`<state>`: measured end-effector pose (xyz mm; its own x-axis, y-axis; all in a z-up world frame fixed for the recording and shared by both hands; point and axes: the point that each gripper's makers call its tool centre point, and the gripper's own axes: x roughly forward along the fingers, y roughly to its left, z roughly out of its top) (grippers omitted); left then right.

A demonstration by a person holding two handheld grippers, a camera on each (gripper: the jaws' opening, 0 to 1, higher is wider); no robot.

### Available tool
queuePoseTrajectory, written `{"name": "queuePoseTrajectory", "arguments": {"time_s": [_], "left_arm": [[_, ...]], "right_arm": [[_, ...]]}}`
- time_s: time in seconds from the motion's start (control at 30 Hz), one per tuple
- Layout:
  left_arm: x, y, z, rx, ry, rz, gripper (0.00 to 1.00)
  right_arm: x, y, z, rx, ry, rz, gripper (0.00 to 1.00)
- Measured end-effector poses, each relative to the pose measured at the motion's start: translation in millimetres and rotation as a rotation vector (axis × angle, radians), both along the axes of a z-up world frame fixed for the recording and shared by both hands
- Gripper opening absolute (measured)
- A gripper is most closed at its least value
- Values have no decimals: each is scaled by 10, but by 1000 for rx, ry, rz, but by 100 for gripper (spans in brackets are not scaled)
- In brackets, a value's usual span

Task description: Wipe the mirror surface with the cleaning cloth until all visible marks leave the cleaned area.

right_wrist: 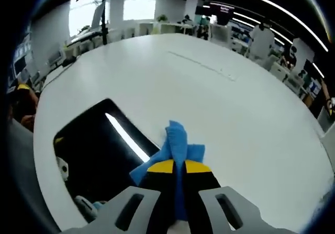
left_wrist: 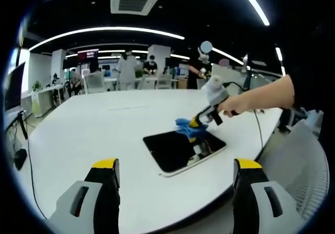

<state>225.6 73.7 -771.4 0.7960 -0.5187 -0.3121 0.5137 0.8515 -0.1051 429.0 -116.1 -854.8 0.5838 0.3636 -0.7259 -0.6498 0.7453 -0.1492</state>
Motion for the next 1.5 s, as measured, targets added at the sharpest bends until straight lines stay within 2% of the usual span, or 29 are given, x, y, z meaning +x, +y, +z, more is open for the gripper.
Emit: {"name": "queuePoseTrajectory", "arguments": {"time_s": [0.27,0.33,0.43,0.5,0.9,1.17,1.4,1.5], "left_arm": [[7,24,-17,5,8,13,89],[9,33,-21,7,10,19,89],[9,36,-22,10,12,23,89],[5,34,-31,13,17,21,89],[19,77,-49,11,21,38,88],[11,89,-76,16,33,38,88],[12,101,-82,17,36,45,88],[19,116,-79,15,35,54,88]], "right_arm": [[21,-191,93,3,-9,-8,0],[21,-240,117,-29,-26,12,0],[4,-314,160,-20,-29,8,0],[3,-385,168,-39,-37,6,0],[-283,-758,275,-46,-33,-36,0],[-425,-933,161,-37,0,-90,0],[-533,-946,21,-8,47,-125,0],[-599,-931,-28,-25,54,-121,0]]}}
